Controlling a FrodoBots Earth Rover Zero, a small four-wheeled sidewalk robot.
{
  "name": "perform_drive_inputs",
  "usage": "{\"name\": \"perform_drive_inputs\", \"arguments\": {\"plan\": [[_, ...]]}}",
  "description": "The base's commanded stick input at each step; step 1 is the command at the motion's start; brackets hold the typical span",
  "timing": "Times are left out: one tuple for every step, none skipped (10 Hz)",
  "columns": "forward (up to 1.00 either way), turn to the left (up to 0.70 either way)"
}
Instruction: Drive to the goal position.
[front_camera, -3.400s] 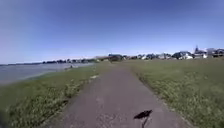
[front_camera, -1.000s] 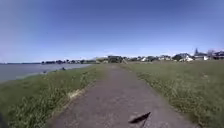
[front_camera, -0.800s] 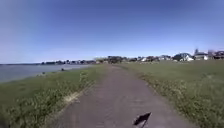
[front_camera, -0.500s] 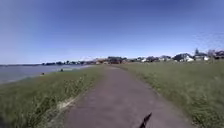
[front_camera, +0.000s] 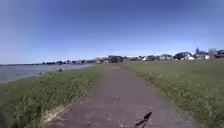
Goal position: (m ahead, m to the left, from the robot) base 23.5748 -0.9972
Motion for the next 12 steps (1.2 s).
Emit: {"name": "perform_drive_inputs", "arguments": {"plan": [[0.70,0.00],[0.70,0.00],[0.70,0.00],[0.70,0.00],[0.70,0.00],[0.70,0.00],[0.70,0.00],[0.70,-0.27],[0.70,-0.27],[0.70,-0.27],[0.70,-0.10],[0.70,0.00]]}}
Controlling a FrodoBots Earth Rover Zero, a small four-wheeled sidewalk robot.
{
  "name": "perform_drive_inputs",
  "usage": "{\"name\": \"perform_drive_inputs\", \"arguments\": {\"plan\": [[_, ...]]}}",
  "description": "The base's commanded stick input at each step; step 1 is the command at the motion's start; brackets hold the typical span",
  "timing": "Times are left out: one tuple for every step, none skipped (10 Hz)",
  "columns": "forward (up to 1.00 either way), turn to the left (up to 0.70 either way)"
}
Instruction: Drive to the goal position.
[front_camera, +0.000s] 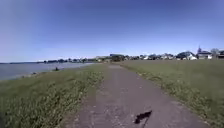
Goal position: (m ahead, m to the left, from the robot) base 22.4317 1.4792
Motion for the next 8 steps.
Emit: {"name": "perform_drive_inputs", "arguments": {"plan": [[0.70,0.00],[0.70,0.00],[0.70,0.00],[0.70,0.00],[0.70,0.00],[0.70,0.00],[0.70,0.00],[0.70,0.00]]}}
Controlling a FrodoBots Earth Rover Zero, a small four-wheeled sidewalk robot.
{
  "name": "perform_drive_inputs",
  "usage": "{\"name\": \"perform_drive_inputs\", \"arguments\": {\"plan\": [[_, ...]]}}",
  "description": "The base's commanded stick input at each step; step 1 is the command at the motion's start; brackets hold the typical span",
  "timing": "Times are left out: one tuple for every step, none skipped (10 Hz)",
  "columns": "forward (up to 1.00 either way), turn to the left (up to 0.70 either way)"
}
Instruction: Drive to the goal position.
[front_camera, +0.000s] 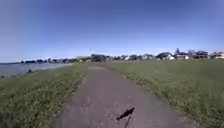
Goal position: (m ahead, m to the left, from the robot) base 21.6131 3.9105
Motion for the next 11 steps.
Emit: {"name": "perform_drive_inputs", "arguments": {"plan": [[0.70,0.00],[0.70,0.00],[0.70,0.27],[0.70,0.27],[0.70,0.00],[0.70,0.00],[0.70,0.00],[0.70,0.00],[0.70,0.00],[0.70,0.00],[0.70,0.00]]}}
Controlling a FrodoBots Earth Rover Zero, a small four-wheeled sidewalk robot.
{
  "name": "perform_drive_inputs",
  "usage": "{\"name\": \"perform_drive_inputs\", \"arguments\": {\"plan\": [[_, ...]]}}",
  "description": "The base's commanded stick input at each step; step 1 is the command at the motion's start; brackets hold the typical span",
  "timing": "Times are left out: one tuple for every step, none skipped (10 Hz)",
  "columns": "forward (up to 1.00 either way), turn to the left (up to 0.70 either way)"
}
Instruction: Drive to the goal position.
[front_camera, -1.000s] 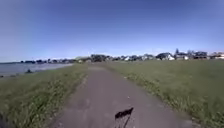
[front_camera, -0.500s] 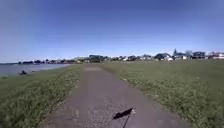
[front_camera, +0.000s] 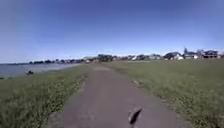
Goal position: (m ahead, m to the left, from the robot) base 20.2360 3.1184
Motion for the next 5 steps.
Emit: {"name": "perform_drive_inputs", "arguments": {"plan": [[0.70,0.00],[0.70,0.00],[0.70,0.00],[0.70,0.00],[0.70,0.00]]}}
